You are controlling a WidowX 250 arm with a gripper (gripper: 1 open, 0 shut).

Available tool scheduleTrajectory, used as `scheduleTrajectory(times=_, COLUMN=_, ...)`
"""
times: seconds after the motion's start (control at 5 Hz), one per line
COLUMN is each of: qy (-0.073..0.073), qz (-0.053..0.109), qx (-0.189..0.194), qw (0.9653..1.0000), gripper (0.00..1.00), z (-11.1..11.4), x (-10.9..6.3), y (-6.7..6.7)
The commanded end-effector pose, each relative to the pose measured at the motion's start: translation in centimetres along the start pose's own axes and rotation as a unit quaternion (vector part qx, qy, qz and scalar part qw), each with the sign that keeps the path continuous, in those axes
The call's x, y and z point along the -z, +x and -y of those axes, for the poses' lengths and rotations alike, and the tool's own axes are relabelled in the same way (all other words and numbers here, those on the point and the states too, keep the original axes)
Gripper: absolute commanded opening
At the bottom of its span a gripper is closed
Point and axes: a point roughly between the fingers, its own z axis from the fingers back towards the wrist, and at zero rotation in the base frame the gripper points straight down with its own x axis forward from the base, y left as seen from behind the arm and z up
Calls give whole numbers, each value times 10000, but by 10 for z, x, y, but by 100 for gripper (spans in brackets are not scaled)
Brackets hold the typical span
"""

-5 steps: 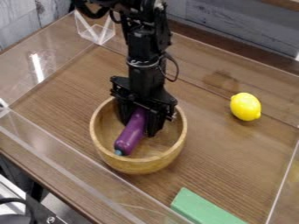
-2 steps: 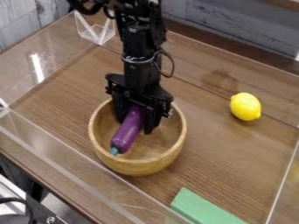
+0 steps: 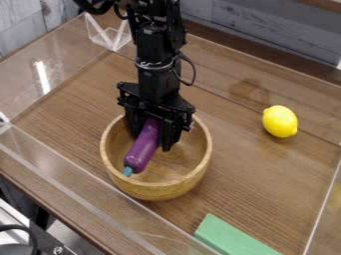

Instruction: Remove the purple eggplant from inside the brown bowl and put it on the table

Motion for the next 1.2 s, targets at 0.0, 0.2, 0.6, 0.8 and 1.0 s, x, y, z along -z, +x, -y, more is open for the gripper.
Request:
scheduleTrajectory(times=0.0, qy=7, qz=311, qx=-93, qw=9995, gripper=0, z=-4, x=-17, y=4)
scheduleTrajectory(times=0.2, qy=-1, qz=305, qx=-133, qw=9994, gripper=0, z=-6, x=-18, y=4)
scheduleTrajectory(times=0.6, qy=-16, qz=294, qx=-208, qw=9994, gripper=0, z=-8, x=-20, y=3)
scheduleTrajectory(times=0.8, qy=-12, qz=311, qx=-262, qw=9992, gripper=0, z=-15, x=-22, y=1)
scheduleTrajectory(times=1.0, qy=-10, qz=311, qx=-318, qw=9990, gripper=0, z=-22, x=-22, y=-1)
